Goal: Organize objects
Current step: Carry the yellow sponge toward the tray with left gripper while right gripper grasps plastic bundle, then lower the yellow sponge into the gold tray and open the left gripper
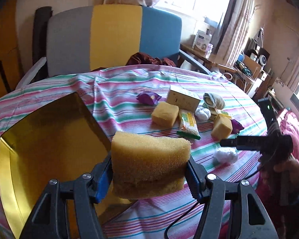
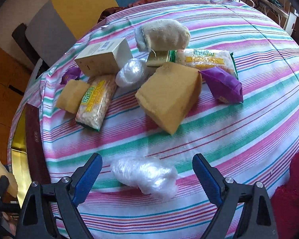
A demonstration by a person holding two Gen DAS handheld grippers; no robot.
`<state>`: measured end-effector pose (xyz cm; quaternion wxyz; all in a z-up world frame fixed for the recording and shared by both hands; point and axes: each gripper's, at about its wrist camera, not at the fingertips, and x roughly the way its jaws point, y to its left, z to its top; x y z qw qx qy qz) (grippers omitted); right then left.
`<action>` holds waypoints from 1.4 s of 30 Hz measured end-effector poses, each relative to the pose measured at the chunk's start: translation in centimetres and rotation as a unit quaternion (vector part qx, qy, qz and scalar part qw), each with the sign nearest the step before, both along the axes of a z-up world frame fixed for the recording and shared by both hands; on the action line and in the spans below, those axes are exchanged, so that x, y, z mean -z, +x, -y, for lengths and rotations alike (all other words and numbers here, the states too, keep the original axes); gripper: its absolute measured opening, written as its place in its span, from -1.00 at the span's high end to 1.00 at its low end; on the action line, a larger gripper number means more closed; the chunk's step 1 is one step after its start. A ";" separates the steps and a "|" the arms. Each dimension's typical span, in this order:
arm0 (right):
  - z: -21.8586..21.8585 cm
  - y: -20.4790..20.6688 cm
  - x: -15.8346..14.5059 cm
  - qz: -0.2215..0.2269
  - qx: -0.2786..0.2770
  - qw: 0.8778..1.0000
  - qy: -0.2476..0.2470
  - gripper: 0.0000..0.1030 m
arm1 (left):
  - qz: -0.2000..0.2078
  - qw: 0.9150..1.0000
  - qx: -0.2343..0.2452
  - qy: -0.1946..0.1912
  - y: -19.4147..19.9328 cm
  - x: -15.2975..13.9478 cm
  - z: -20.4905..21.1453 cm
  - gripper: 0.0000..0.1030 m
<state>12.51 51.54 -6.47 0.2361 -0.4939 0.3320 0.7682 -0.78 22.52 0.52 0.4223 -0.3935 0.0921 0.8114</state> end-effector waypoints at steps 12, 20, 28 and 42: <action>2.3 -1.1 1.4 0.058 -0.042 0.996 0.054 -0.17 | 0.009 0.991 -0.133 0.015 -3.9 0.8 9.5 -0.27; 2.2 -0.9 1.8 0.052 -0.053 0.996 0.045 -0.16 | 0.045 0.965 -0.259 0.013 -12.1 1.5 17.4 -0.27; 1.7 -0.5 2.0 0.049 -0.055 0.996 0.047 -0.16 | 0.057 0.954 -0.294 -0.024 -19.4 3.7 16.9 -0.30; 0.7 0.5 2.1 0.053 -0.061 0.995 0.056 -0.17 | 0.071 0.942 -0.327 -0.023 -23.8 5.5 16.7 -0.62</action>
